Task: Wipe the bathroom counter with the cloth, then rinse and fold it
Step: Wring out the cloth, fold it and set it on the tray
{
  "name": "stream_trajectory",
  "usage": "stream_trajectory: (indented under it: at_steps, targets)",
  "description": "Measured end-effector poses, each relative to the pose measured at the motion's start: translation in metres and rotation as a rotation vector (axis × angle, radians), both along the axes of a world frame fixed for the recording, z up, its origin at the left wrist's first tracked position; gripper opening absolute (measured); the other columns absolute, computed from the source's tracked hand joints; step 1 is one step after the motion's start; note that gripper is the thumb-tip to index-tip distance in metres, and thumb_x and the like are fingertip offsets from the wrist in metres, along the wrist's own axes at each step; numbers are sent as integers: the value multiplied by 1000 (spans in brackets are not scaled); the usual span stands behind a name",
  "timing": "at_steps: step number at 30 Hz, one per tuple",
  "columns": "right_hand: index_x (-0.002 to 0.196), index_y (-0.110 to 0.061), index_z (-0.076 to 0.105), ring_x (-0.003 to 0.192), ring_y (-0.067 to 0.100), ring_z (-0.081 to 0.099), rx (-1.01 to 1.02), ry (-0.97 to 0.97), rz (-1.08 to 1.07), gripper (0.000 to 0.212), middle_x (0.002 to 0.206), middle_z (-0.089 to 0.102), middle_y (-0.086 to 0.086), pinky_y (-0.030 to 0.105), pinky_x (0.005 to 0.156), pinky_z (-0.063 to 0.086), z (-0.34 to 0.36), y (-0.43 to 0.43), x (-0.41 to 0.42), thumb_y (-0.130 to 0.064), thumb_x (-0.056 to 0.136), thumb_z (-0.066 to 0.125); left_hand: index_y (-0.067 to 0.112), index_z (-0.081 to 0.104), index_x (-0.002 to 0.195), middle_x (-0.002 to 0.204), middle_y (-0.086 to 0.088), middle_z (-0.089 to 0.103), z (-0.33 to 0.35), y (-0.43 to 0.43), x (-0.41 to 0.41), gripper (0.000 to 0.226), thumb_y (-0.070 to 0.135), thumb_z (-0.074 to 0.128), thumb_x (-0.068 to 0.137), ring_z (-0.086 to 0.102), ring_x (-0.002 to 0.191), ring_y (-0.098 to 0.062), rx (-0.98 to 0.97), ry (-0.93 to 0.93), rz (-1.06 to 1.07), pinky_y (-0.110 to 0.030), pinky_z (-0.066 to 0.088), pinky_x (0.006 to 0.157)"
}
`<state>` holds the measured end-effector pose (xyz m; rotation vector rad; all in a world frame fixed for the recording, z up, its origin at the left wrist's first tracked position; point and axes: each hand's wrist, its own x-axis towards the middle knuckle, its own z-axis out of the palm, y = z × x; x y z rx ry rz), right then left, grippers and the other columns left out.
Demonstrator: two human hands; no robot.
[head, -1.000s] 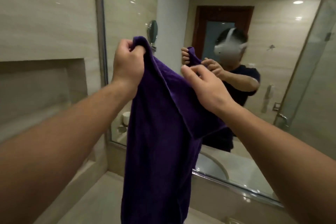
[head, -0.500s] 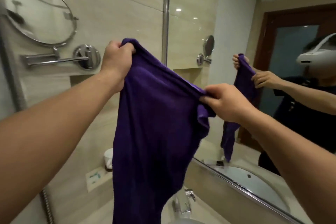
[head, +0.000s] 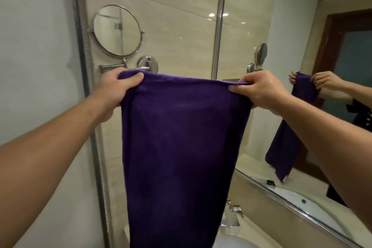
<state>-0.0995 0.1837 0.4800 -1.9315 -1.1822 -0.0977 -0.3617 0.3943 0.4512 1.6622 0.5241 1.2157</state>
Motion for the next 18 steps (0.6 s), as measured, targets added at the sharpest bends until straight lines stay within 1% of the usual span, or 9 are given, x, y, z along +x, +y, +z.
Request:
stream_trajectory:
  at_steps: [2, 5, 7, 9, 11, 14, 15, 17, 18]
  targets:
    - [84, -13, 74, 68, 24, 67, -83, -34, -7, 31, 80, 72, 10, 32, 58, 58, 7, -3, -9, -44, 81, 79, 22, 59, 74, 74, 4, 64, -6, 7, -27, 29, 33, 85, 71, 58, 60, -7, 26, 40, 14, -24, 48, 51]
    - [76, -12, 72, 61, 21, 59, -190, -183, -44, 39, 69, 67, 10, 33, 54, 49, 14, -4, -16, -50, 78, 79, 22, 69, 71, 73, 1, 69, -18, 9, -57, 60, 55, 97, 29, 64, 61, -8, 14, 152, -145, -20, 52, 49]
    - [76, -14, 72, 64, 21, 60, -224, -205, -24, 37, 73, 69, 9, 32, 53, 49, 16, -4, -20, -51, 78, 78, 21, 75, 71, 73, 0, 71, -28, 8, -68, 65, 56, 97, 21, 66, 64, -9, -5, 202, -232, -21, 55, 54]
    - [79, -15, 73, 68, 21, 60, -267, -164, 34, 35, 78, 69, 9, 31, 54, 50, 18, -6, -22, -49, 77, 79, 19, 77, 70, 71, 0, 71, -34, 6, -76, 56, 51, 97, 29, 67, 65, -11, -31, 217, -272, -21, 56, 55]
    - [84, -12, 75, 70, 21, 57, -300, -59, 148, 33, 81, 66, 11, 30, 56, 50, 19, -10, -18, -43, 77, 79, 18, 77, 69, 69, -1, 71, -37, 5, -84, 44, 45, 96, 40, 66, 66, -15, -62, 195, -271, -23, 57, 55]
    - [97, -2, 74, 71, 19, 53, -374, 145, 337, 41, 86, 60, 12, 24, 57, 51, 21, -20, -5, -35, 73, 76, 16, 78, 73, 73, -2, 72, -37, 1, -93, 59, 51, 98, 29, 67, 64, -13, -50, 197, -186, -26, 59, 59]
    - [99, 0, 74, 71, 18, 53, -398, 181, 376, 42, 87, 60, 12, 23, 57, 52, 21, -20, 1, -33, 73, 75, 17, 78, 73, 73, -2, 71, -36, -1, -93, 54, 49, 97, 34, 66, 65, -14, -33, 211, -160, -26, 58, 58]
    - [96, -3, 75, 69, 19, 54, -435, 192, 414, 34, 85, 61, 13, 24, 56, 53, 15, -18, 13, -31, 77, 74, 19, 78, 72, 71, -1, 70, -36, -7, -86, 25, 35, 88, 56, 62, 70, -20, -30, 212, -111, -25, 57, 56]
    - [93, -7, 76, 65, 19, 53, -444, 157, 407, 29, 82, 61, 13, 26, 54, 52, 11, -16, 20, -33, 80, 74, 19, 78, 72, 71, -1, 69, -36, -12, -81, 16, 30, 83, 61, 60, 73, -22, -37, 207, -71, -26, 56, 57]
